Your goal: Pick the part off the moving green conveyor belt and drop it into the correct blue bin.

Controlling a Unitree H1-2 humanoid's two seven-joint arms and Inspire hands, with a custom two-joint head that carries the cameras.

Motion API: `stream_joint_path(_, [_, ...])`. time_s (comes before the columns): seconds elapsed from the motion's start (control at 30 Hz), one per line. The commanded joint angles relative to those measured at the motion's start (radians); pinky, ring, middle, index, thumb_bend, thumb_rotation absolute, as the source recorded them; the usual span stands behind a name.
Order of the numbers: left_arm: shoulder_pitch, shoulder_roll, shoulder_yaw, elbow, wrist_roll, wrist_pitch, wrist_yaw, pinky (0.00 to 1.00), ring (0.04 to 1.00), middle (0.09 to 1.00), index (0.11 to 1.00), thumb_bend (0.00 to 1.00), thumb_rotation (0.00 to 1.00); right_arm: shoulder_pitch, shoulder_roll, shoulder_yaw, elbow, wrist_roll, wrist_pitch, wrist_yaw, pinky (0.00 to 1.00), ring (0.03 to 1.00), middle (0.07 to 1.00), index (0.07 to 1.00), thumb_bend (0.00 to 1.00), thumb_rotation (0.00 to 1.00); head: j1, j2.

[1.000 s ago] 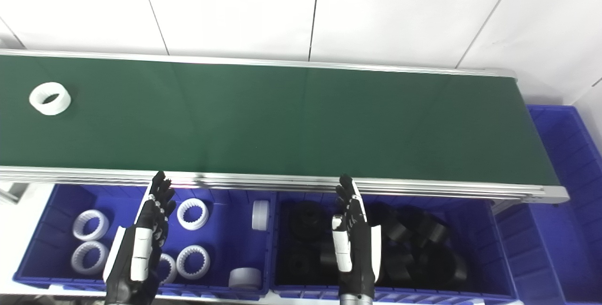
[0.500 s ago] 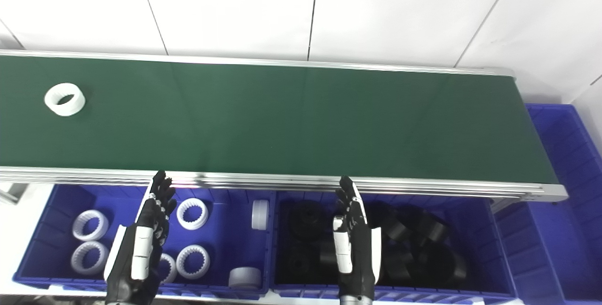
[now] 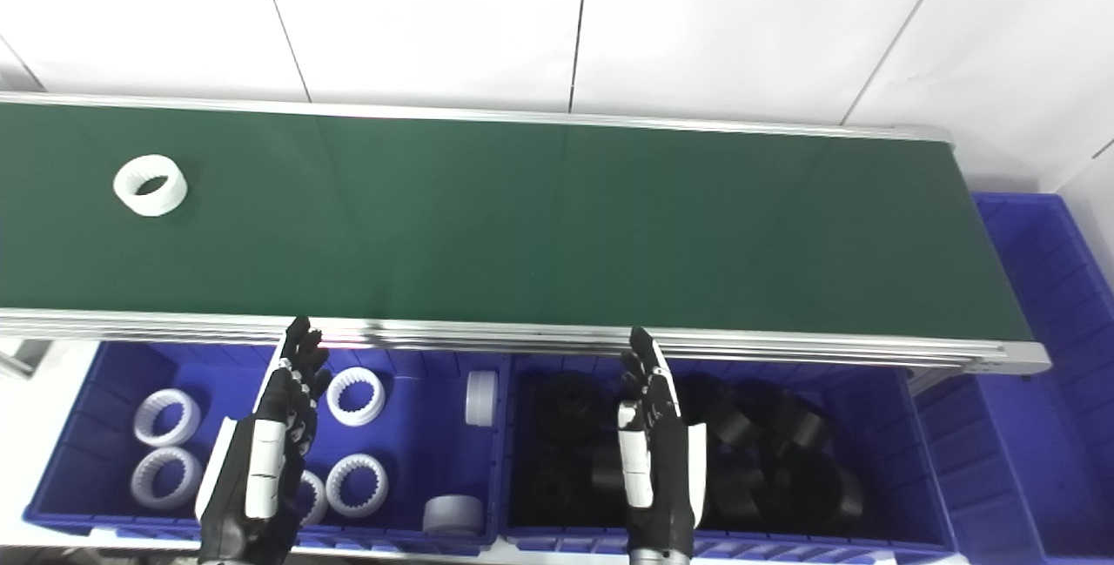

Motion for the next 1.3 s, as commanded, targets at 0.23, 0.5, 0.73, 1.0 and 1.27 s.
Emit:
stream_joint_path(0.23, [-0.030, -0.036, -0.020, 0.112, 0.020, -0.104, 0.008, 1.00, 1.000, 1.000, 1.000, 0.59, 0.95, -0.034, -0.039, -0.016, 0.064, 0.067, -0.058, 0.016, 0.91, 0.915, 0.935, 0.910, 0.72, 0.98, 0.115, -0.133])
stream_joint_path(0.5, [-0.067, -0.084, -0.027, 0.203, 0.062, -0.149, 0.033, 1.00, 0.990, 1.000, 1.000, 0.60, 0.96, -0.065, -0.057, -0.059, 0.114, 0.123, -0.058, 0.046, 0.97, 0.950, 0.965, 0.963, 0.64, 1.00, 0.157, -0.166])
stream_joint_path(0.73, [-0.076, -0.101, -0.029, 0.220, 0.079, -0.167, 0.052, 1.00, 0.972, 1.000, 0.994, 0.54, 0.96, -0.070, -0.054, -0.085, 0.120, 0.144, -0.058, 0.085, 1.00, 0.958, 0.974, 0.983, 0.53, 1.00, 0.175, -0.173])
stream_joint_path(1.0, [-0.072, -0.111, -0.041, 0.218, 0.097, -0.164, 0.066, 0.97, 0.955, 1.000, 0.981, 0.56, 0.93, -0.070, -0.051, -0.114, 0.123, 0.188, -0.058, 0.138, 1.00, 0.978, 0.996, 0.999, 0.50, 1.00, 0.223, -0.181])
stream_joint_path(1.27, [-0.087, -0.089, -0.053, 0.221, 0.181, -0.250, 0.076, 0.80, 0.885, 0.944, 0.934, 0.58, 0.78, -0.072, -0.035, -0.145, 0.128, 0.160, -0.059, 0.146, 1.00, 0.967, 0.996, 1.000, 0.54, 1.00, 0.231, -0.178])
